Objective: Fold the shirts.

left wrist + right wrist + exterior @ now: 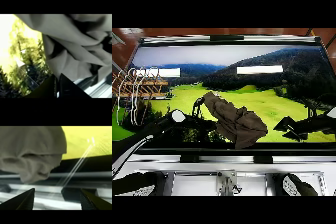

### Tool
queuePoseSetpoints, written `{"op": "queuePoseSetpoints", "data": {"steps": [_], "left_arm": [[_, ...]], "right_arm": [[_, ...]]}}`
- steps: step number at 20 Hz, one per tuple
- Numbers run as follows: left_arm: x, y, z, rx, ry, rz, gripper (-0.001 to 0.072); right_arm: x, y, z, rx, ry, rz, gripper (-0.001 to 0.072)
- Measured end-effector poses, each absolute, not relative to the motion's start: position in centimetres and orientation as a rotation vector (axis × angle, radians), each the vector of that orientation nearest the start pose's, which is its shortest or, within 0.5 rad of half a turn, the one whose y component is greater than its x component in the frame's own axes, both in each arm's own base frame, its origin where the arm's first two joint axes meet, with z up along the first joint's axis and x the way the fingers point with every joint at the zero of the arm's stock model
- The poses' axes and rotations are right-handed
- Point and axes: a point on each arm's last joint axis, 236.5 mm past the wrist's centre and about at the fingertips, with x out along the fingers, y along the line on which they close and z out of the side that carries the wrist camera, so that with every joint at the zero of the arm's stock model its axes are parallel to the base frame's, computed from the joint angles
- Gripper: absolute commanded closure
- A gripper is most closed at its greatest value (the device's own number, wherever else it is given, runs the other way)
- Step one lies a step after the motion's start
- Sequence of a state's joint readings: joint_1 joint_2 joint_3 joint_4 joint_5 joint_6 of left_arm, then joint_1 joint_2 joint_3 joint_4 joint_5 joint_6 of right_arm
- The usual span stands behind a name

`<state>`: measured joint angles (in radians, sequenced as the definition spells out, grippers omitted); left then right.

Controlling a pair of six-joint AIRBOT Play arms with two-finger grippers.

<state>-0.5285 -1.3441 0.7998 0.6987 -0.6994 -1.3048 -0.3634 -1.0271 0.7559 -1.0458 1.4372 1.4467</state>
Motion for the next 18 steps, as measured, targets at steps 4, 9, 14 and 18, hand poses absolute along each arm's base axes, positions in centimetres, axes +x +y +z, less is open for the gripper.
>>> {"op": "queuePoseSetpoints", "data": {"steps": [4, 9, 14, 18], "left_arm": [[27.9, -30.1, -4.9, -0.371, 1.272, -0.698, 0.0673], [27.6, -30.1, -3.6, -0.367, 1.254, -0.72, 0.0673], [27.9, -30.2, -0.8, -0.359, 1.185, -0.752, 0.0674], [31.0, -30.2, 9.3, -0.317, 0.929, -0.826, 0.0675]], "right_arm": [[25.1, 5.2, -4.8, 0.659, 1.501, 0.162, 0.0034], [26.4, 8.3, -8.7, 0.588, 1.52, 0.191, 0.0435], [29.4, 9.0, -7.4, 0.53, 1.426, 0.223, 0.0653], [35.7, 8.8, 3.4, 0.401, 1.097, 0.312, 0.0654]]}}
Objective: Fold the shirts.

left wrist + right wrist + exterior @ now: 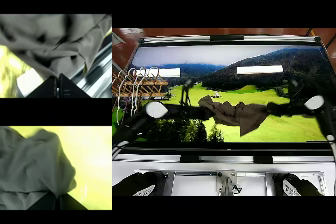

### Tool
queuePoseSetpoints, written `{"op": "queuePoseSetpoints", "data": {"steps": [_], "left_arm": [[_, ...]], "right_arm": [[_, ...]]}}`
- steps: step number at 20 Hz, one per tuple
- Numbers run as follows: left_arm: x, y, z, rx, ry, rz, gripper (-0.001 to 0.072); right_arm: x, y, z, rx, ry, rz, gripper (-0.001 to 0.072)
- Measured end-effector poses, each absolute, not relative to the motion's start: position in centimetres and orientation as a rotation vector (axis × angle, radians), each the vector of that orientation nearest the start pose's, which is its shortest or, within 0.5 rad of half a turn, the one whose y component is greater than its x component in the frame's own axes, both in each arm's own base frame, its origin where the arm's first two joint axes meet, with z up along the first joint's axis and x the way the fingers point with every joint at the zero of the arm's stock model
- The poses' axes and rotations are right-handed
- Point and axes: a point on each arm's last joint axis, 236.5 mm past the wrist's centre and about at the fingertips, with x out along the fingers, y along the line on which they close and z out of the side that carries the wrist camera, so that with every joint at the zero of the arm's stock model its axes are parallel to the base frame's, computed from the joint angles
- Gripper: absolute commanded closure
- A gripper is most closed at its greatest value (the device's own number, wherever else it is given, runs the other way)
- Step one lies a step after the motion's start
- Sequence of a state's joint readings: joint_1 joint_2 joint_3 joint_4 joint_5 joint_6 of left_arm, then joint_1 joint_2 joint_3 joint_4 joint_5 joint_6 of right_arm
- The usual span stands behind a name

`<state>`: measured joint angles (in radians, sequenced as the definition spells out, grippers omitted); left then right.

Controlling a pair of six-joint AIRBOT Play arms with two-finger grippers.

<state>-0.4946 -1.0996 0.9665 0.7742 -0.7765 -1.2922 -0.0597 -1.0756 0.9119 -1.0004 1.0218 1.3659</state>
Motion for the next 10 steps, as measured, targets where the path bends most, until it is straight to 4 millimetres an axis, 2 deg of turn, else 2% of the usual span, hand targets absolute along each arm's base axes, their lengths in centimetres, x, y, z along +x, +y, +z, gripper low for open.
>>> {"op": "queuePoseSetpoints", "data": {"steps": [1, 2, 4, 5, 7, 8, 10], "left_arm": [[32.0, -30.2, 13.8, -0.302, 0.82, -0.854, 0.0674], [32.7, -30.1, 19.4, -0.294, 0.688, -0.882, 0.0674], [32.3, -29.4, 31.3, -0.273, 0.419, -0.933, 0.0674], [31.0, -28.8, 37.4, -0.263, 0.281, -0.959, 0.0674], [27.1, -27.3, 47.3, -0.251, 0.047, -1.005, 0.0674], [24.8, -26.6, 50.9, -0.244, -0.041, -1.028, 0.0675], [20.7, -25.6, 55.4, -0.224, -0.162, -1.075, 0.0675]], "right_arm": [[37.1, 8.8, 7.7, 0.367, 0.984, 0.333, 0.0654], [38.3, 8.7, 13.1, 0.335, 0.842, 0.349, 0.0654], [38.9, 8.8, 24.9, 0.289, 0.544, 0.376, 0.0654], [38.0, 9.0, 31.2, 0.278, 0.387, 0.394, 0.0653], [34.5, 9.6, 41.8, 0.286, 0.117, 0.444, 0.0653], [32.3, 10.1, 45.9, 0.301, 0.013, 0.479, 0.0653], [27.7, 11.2, 51.9, 0.343, -0.144, 0.558, 0.0653]]}}
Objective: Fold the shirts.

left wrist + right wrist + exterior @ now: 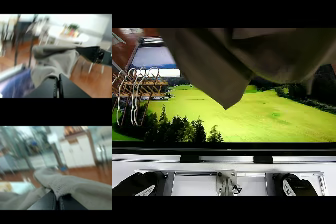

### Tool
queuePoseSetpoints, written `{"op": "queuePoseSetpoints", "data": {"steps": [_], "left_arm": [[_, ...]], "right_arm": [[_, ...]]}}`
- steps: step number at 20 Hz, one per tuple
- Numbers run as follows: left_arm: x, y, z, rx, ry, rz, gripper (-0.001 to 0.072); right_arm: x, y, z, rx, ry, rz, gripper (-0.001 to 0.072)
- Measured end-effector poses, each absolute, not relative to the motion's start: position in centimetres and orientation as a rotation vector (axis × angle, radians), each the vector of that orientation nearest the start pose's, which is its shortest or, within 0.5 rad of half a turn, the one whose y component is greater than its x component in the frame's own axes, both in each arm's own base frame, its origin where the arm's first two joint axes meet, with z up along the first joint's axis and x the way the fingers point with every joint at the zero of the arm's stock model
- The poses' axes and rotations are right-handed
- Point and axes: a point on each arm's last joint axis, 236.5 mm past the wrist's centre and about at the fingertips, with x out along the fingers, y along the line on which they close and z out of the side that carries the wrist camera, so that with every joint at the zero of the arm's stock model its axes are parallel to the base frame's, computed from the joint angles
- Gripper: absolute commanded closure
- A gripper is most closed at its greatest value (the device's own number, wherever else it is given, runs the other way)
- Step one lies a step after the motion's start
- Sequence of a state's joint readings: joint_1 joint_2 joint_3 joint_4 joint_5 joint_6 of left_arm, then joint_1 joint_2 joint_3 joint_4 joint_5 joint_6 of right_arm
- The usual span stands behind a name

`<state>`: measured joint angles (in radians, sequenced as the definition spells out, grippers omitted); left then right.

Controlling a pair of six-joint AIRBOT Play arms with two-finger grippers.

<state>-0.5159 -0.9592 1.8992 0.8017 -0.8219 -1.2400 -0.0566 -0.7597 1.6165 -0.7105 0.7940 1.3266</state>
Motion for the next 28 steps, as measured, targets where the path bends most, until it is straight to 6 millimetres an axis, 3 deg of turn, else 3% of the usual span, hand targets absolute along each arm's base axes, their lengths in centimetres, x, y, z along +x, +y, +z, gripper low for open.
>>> {"op": "queuePoseSetpoints", "data": {"steps": [2, 4, 7, 11, 18, 21, 25, 28], "left_arm": [[18.6, -25.0, 56.8, -0.183, -0.202, -1.093, 0.0675], [18.4, -25.0, 55.4, -0.122, -0.149, -1.082, 0.0675], [19.1, -24.5, 52.6, -0.056, -0.033, -1.034, 0.0675], [17.8, -23.3, 50.8, -0.018, 0.054, -1.012, 0.0675], [13.5, -20.6, 51.6, -0.081, 0.069, -1.006, 0.0676], [12.6, -20.1, 50.8, -0.094, 0.116, -1.01, 0.0675], [14.6, -20.0, 47.6, -0.076, 0.22, -0.951, 0.0675], [19.3, -19.7, 42.1, -0.027, 0.368, -0.817, 0.0675]], "right_arm": [[24.3, 12.2, 54.6, 0.362, -0.212, 0.623, 0.0653], [22.4, 13.1, 55.1, 0.341, -0.213, 0.66, 0.0653], [21.2, 14.0, 53.3, 0.298, -0.129, 0.682, 0.0653], [19.9, 14.7, 49.7, 0.245, 0.029, 0.682, 0.0654], [16.7, 15.1, 46.7, 0.243, 0.167, 0.672, 0.0654], [16.1, 15.2, 44.8, 0.271, 0.269, 0.669, 0.0653], [16.9, 15.2, 41.0, 0.313, 0.47, 0.651, 0.0653], [19.4, 13.8, 36.3, 0.333, 0.681, 0.571, 0.0653]]}}
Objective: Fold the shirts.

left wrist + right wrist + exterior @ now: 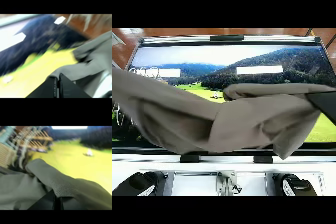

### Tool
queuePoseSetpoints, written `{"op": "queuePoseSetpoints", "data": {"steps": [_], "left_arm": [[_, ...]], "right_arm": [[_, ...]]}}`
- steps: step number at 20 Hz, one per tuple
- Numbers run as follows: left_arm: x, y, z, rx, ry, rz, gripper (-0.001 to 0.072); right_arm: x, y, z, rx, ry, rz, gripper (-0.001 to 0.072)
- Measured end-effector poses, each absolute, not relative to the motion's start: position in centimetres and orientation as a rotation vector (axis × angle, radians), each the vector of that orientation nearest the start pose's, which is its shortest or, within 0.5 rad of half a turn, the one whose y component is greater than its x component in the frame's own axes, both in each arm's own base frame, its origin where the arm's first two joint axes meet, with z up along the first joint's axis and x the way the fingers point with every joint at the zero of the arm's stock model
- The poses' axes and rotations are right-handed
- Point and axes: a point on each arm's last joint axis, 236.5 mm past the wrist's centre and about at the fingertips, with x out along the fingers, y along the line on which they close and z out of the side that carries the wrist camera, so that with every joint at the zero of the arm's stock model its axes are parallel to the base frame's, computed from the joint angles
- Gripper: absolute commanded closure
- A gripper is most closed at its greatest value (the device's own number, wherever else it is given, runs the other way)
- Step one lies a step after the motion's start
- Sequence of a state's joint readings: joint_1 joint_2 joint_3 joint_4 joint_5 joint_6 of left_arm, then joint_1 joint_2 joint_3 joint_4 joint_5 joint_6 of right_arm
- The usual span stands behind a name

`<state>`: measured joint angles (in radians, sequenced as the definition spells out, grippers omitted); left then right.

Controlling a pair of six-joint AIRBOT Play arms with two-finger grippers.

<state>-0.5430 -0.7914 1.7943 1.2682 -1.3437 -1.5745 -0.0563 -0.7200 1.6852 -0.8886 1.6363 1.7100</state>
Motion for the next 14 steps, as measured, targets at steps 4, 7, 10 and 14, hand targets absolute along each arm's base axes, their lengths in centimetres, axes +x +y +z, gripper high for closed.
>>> {"op": "queuePoseSetpoints", "data": {"steps": [4, 7, 10, 14], "left_arm": [[27.8, -17.3, 32.5, 0.074, 0.578, -0.545, 0.0675], [34.5, -14.9, 26.5, 0.092, 0.689, -0.373, 0.0675], [40.7, -12.5, 20.5, 0.057, 0.784, -0.26, 0.0674], [45.5, -10.9, 13.0, -0.027, 0.916, -0.202, 0.0658]], "right_arm": [[26.9, 11.7, 29.2, 0.371, 0.867, 0.454, 0.0653], [34.0, 12.6, 22.2, 0.412, 0.968, 0.431, 0.0653], [41.2, 14.3, 14.7, 0.435, 1.007, 0.407, 0.0653], [47.8, 15.5, 7.6, 0.507, 0.984, 0.352, 0.0604]]}}
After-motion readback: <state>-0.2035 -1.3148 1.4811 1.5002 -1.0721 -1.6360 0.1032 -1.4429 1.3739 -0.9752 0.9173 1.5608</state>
